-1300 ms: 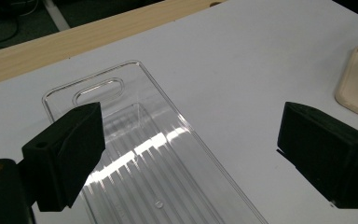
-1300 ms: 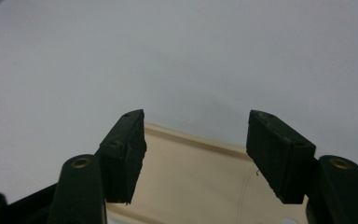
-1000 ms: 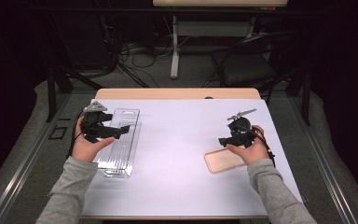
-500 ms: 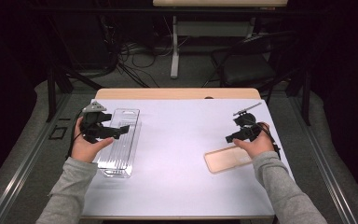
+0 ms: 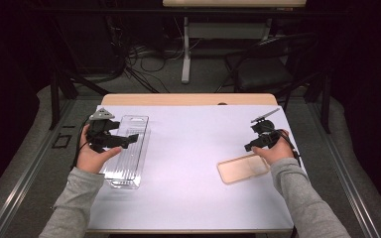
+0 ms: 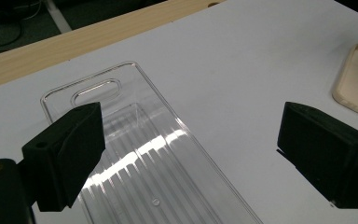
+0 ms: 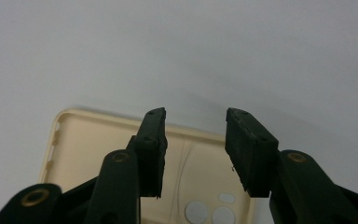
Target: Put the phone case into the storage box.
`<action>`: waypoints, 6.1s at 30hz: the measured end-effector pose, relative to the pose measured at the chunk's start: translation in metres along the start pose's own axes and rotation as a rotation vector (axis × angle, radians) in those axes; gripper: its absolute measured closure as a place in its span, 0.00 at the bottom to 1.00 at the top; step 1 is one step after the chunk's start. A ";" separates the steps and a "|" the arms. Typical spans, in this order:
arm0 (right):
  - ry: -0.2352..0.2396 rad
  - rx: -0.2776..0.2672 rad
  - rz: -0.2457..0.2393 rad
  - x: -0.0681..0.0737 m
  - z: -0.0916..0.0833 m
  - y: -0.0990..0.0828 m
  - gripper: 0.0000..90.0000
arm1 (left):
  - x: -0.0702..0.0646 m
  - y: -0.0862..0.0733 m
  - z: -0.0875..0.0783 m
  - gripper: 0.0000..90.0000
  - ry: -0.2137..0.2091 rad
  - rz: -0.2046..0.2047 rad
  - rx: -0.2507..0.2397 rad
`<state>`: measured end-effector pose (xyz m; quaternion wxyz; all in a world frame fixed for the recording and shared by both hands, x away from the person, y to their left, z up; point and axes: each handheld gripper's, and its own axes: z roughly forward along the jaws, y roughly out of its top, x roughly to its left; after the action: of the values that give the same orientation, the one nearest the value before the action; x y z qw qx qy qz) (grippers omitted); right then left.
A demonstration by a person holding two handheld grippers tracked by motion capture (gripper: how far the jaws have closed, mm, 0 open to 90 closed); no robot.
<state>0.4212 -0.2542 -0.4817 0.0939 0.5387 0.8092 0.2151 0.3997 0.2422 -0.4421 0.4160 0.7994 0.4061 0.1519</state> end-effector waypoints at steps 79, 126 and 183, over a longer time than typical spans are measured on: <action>-0.086 0.253 0.101 -0.038 0.031 -0.023 0.90 | 0.009 -0.003 -0.004 0.09 0.017 -0.030 -0.010; -0.109 0.255 0.118 -0.037 0.027 -0.022 0.97 | 0.010 -0.003 -0.004 0.09 0.021 -0.030 -0.012; -0.045 0.015 0.106 -0.020 -0.016 -0.024 0.98 | 0.009 -0.003 -0.006 0.10 0.024 -0.030 -0.016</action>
<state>0.4034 -0.2843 -0.4796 0.0967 0.5863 0.7786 0.2016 0.4004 0.2536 -0.4421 0.4195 0.7881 0.4217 0.1586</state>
